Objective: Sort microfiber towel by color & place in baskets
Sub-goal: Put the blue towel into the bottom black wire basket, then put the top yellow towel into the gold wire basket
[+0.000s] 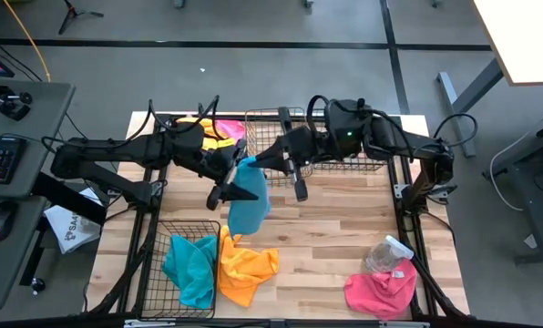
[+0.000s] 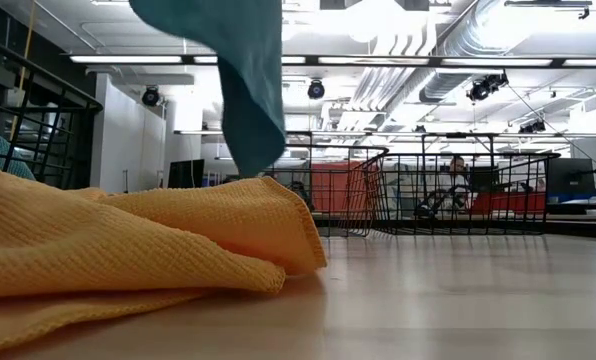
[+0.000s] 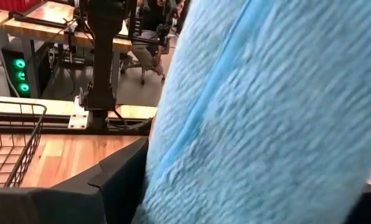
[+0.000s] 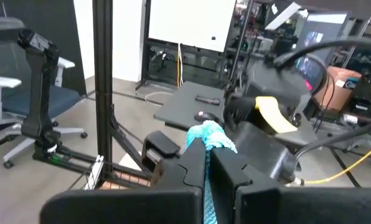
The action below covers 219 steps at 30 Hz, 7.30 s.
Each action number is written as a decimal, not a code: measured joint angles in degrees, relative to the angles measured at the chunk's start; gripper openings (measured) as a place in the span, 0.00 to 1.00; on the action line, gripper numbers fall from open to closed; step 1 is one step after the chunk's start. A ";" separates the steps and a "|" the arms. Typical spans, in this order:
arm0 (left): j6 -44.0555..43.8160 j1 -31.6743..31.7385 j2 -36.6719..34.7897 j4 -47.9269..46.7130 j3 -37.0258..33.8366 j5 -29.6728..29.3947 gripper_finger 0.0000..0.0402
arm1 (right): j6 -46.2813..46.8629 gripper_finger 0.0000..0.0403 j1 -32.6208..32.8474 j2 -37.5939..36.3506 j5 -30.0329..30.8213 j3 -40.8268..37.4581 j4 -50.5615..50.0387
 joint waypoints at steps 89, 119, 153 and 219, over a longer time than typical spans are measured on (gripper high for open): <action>-68.57 -52.35 14.89 -35.55 -0.09 -9.29 0.00 | 13.51 0.64 0.02 -8.67 26.47 -0.11 -43.82; -98.68 -43.03 -9.43 -15.33 -34.01 -9.51 0.00 | 18.69 0.64 0.02 -8.65 27.55 -0.11 -46.54; -66.49 -43.46 14.88 -31.91 -19.71 -0.92 0.11 | 18.51 0.64 0.02 -8.65 30.59 -0.11 -46.72; 32.62 27.73 14.30 -20.33 -26.31 -33.93 0.51 | 28.98 0.64 0.00 -8.67 36.49 -0.11 -48.10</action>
